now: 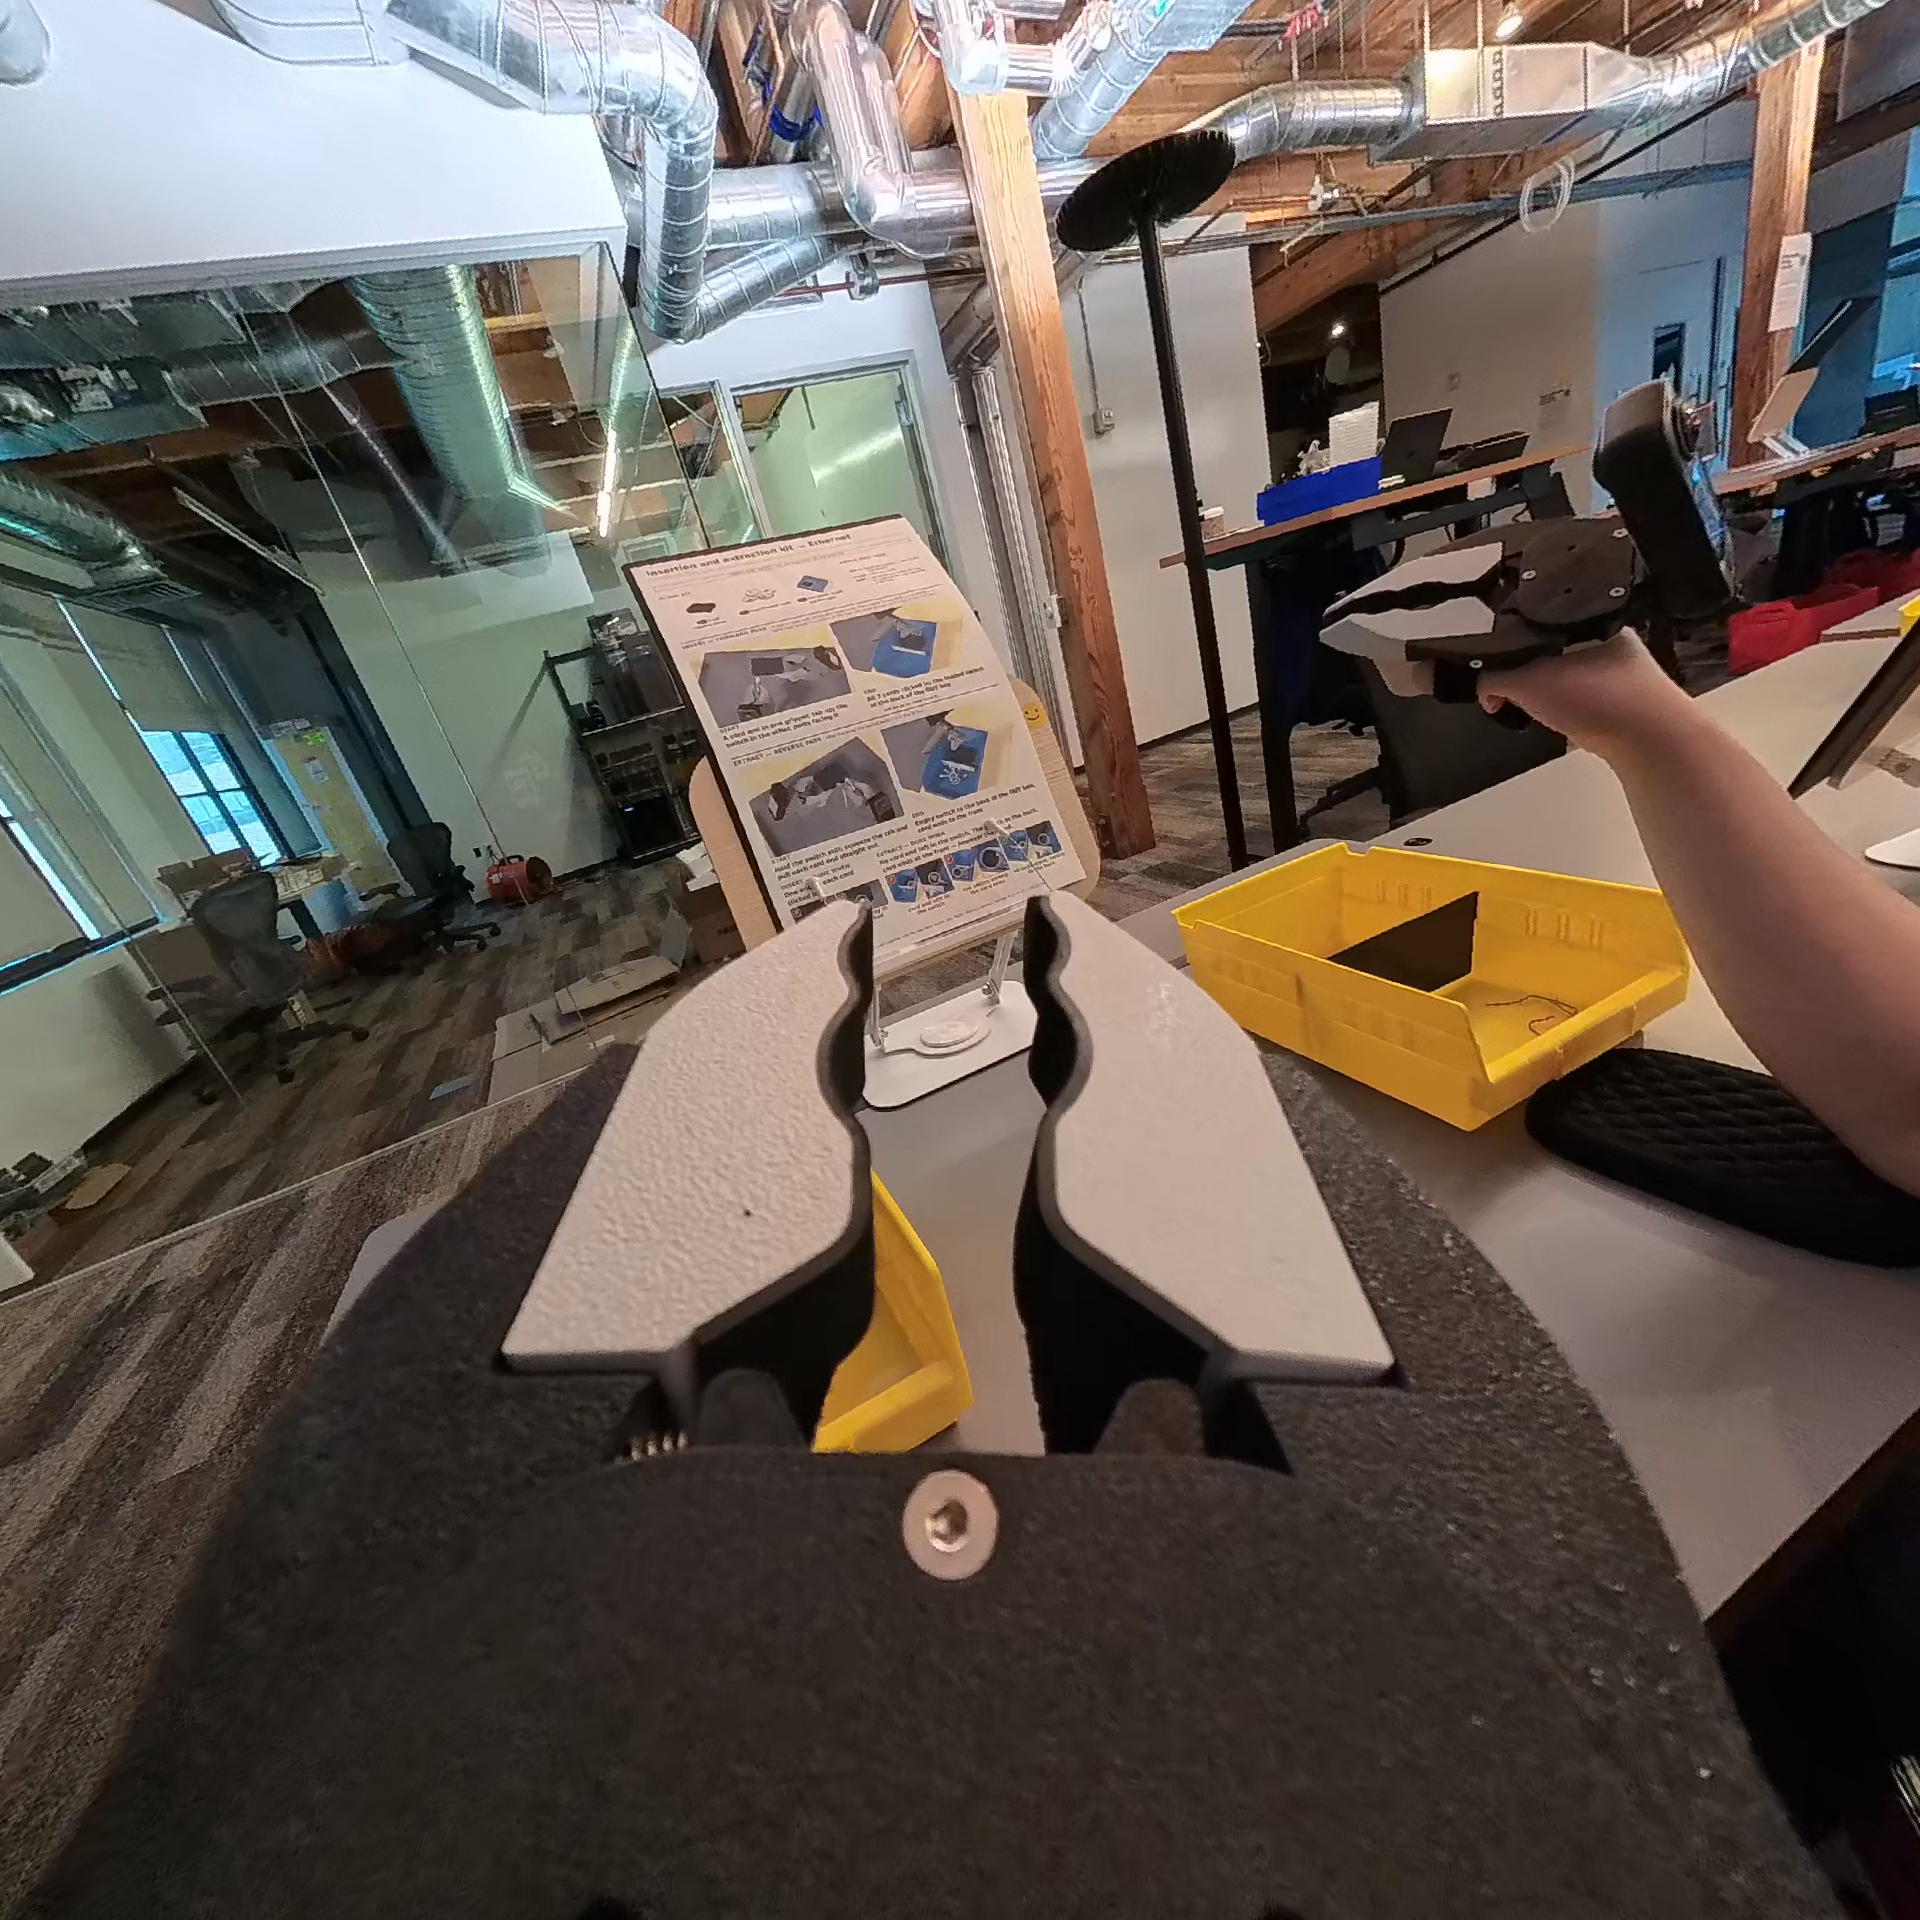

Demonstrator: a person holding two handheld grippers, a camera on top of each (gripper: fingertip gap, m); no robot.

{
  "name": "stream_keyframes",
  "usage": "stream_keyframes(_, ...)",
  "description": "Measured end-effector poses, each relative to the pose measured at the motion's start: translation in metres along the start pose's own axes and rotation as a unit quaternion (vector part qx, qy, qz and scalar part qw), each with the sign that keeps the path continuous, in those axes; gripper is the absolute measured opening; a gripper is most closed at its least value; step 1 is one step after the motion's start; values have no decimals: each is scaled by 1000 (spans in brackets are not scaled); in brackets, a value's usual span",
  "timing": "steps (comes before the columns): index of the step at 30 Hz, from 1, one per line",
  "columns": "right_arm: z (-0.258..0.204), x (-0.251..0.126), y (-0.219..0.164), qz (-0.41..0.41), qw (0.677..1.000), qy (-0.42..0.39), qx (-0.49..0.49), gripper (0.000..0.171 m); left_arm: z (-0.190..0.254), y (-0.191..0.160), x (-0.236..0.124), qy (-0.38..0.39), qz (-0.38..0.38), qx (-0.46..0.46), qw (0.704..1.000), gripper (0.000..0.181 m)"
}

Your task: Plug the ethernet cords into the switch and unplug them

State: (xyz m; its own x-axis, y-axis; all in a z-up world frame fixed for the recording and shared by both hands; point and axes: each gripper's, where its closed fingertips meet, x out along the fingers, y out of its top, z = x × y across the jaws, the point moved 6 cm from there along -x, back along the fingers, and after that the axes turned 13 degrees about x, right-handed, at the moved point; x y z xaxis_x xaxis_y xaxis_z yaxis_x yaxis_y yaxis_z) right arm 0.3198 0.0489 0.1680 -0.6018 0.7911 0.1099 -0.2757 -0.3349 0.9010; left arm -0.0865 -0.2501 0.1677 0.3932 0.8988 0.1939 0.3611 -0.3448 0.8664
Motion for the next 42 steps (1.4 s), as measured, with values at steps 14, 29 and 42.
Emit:
stream_keyframes(14, -2, 2, -2, -7, 1000, 7, -4, 10, 2, -7, 3, -6, -15, 9, 1000, 27)
stream_keyframes(29, -3, 4, -4, -11, 1000, 7, -13, 10, 3, -12, 5, -13, -21, 12, 1000, 27)
stream_keyframes(42, -5, 5, -7, -24, 999, 13, -25, 10, 3, -15, 7, -13, -23, 9, 1000, 27)
